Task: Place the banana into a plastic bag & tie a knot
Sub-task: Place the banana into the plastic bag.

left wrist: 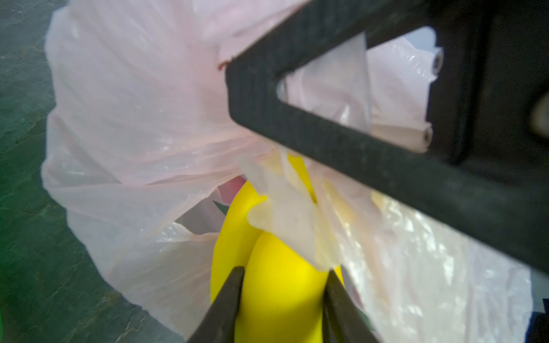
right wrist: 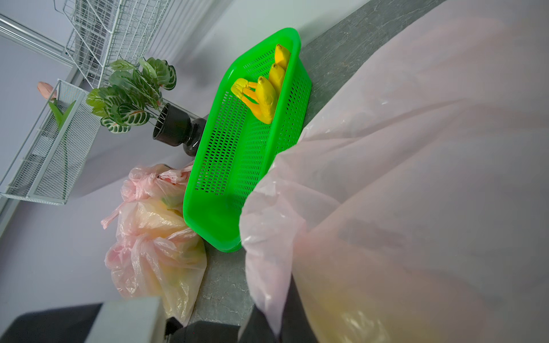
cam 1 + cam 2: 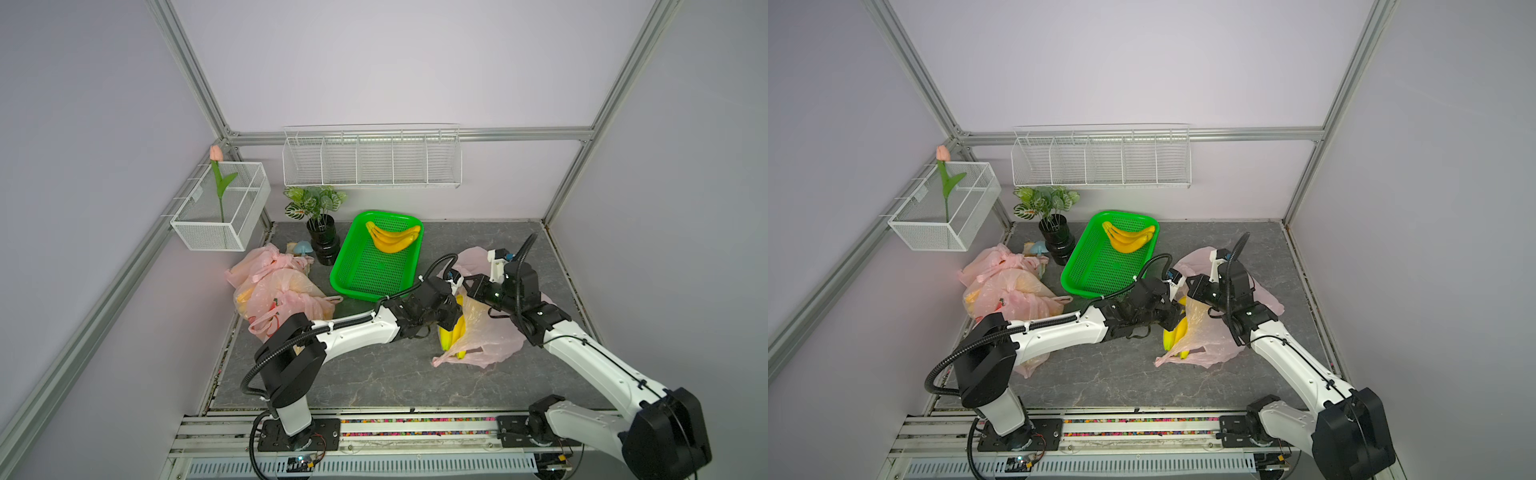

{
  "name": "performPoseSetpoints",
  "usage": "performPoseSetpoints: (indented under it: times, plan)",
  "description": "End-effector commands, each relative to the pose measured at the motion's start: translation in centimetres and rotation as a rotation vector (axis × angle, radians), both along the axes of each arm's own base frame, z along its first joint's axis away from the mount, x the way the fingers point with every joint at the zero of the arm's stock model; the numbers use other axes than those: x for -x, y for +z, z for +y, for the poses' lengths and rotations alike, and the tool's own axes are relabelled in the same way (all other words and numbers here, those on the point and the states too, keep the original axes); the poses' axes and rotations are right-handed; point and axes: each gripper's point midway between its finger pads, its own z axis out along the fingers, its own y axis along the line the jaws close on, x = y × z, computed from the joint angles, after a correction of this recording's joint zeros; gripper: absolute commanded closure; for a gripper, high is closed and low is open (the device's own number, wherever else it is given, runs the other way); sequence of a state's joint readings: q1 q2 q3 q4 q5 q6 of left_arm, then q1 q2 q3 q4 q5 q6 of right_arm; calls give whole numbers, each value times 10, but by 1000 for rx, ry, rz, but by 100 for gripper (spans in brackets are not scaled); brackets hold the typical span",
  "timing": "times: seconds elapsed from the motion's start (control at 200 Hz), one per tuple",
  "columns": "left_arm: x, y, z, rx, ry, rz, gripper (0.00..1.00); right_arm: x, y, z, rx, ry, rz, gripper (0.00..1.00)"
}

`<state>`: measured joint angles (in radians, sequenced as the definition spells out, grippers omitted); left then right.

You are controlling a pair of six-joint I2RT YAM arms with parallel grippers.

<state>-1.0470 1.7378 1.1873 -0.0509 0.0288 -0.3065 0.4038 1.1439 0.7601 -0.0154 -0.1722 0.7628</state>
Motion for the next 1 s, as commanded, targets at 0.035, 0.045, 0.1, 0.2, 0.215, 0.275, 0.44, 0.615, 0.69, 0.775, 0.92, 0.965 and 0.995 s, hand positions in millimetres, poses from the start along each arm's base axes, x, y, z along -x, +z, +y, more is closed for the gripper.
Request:
performPoseSetpoints:
  times: [0.035,0.045,0.1,0.2,0.215,0.275,0.44,0.615,0.69,0.775,0.92,0.965,0.995]
  plan:
    - [-8,30,-26,116,-31,-11,92,4,-3,2,-7,7,-3,93]
    - [-7,27,-27,110,-35,-6,92,4,-4,1,-6,4,-4,93]
    - [-7,16,-33,80,-46,27,90,4,-6,-3,1,-13,-2,93]
    - [-8,-14,-39,26,-43,88,85,3,-8,-11,4,-48,0,93]
    - [-9,-19,-39,17,-39,97,84,3,-8,-12,3,-54,1,93]
    - [-10,-35,-39,-10,-27,122,81,3,-12,-17,-2,-75,12,93]
    - [-11,-57,-31,-58,2,144,62,4,-22,-30,-14,-125,35,93]
    - [-5,-47,-18,-36,3,116,38,4,-24,-42,-10,-157,43,93]
    - [-1,-30,-7,2,7,84,33,4,-27,-48,-3,-167,52,93]
    - [6,-9,6,37,10,48,30,3,-29,-54,0,-169,58,93]
    - [-7,-2,39,31,169,16,23,3,-29,-57,11,-158,53,93]
    - [-13,-9,44,4,189,24,23,3,-28,-56,11,-151,47,93]
    - [-17,-14,45,-13,199,30,24,3,-28,-56,11,-147,45,93]
